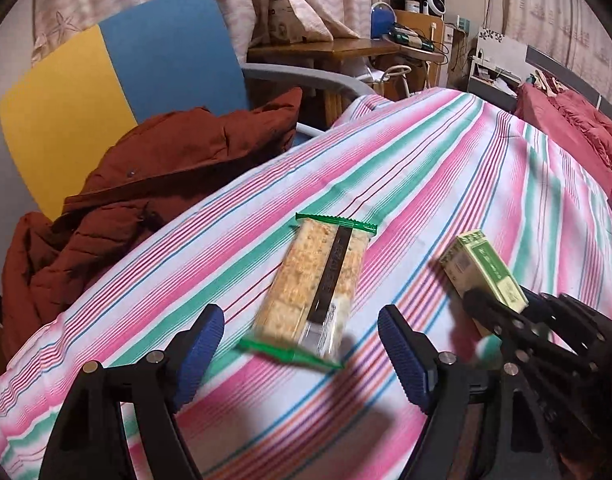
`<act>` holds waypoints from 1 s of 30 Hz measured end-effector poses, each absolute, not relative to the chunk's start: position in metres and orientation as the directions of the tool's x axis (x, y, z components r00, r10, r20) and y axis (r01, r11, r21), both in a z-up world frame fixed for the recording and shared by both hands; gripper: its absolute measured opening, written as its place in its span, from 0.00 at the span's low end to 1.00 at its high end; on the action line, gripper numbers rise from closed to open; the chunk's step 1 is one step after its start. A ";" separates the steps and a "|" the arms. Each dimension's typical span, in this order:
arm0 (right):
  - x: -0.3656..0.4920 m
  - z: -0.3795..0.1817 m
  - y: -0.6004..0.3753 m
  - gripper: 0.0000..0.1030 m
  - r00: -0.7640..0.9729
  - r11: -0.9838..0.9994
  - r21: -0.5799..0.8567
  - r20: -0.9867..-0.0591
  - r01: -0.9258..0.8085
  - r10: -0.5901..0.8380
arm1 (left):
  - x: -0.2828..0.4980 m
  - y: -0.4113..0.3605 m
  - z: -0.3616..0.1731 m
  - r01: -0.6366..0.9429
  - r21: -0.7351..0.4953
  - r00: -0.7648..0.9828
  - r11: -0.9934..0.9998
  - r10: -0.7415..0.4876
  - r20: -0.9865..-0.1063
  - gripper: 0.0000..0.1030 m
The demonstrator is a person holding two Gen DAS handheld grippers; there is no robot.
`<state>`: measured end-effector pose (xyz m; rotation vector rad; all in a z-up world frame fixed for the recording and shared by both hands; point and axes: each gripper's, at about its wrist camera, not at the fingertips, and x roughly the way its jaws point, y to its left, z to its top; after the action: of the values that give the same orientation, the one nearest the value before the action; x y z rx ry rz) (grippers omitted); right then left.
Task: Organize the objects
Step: 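Grasp the green medicine box with the right tool while the left tool grasps the cracker packet, then carry the green box and cracker packet in both tools over the gold tray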
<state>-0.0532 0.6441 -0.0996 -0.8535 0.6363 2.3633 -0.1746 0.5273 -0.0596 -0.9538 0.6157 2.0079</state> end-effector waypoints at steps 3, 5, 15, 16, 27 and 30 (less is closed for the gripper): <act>-0.052 -0.100 0.644 0.31 -0.653 -0.741 0.242 -0.682 -0.626 0.329 | -0.176 0.532 -0.071 -0.828 0.073 -0.371 -0.556 0.446 -0.814 0.79; -0.052 -0.100 0.644 0.31 -0.651 -0.742 0.237 -0.683 -0.628 0.333 | -0.179 0.534 -0.079 -0.809 0.050 -0.370 -0.586 0.440 -0.818 0.79; -0.054 -0.101 0.642 0.31 -0.647 -0.742 0.226 -0.681 -0.631 0.342 | -0.176 0.523 -0.089 -0.791 -0.008 -0.375 -0.612 0.495 -0.784 0.61; -0.053 -0.101 0.642 0.31 -0.647 -0.742 0.227 -0.681 -0.631 0.342 | -0.175 0.524 -0.089 -0.793 -0.001 -0.378 -0.609 0.494 -0.783 0.61; -0.053 -0.101 0.641 0.31 -0.646 -0.742 0.223 -0.681 -0.632 0.346 | -0.157 0.507 -0.086 -0.775 -0.004 -0.408 -0.632 0.506 -0.760 0.57; -0.053 -0.101 0.640 0.31 -0.640 -0.743 0.211 -0.683 -0.635 0.353 | -0.152 0.493 -0.083 -0.749 -0.031 -0.422 -0.662 0.512 -0.749 0.57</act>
<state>-0.0533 0.6402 -0.1007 -0.8511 0.5944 2.3525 -0.1520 0.4927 -0.0833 -0.9712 0.3977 2.1155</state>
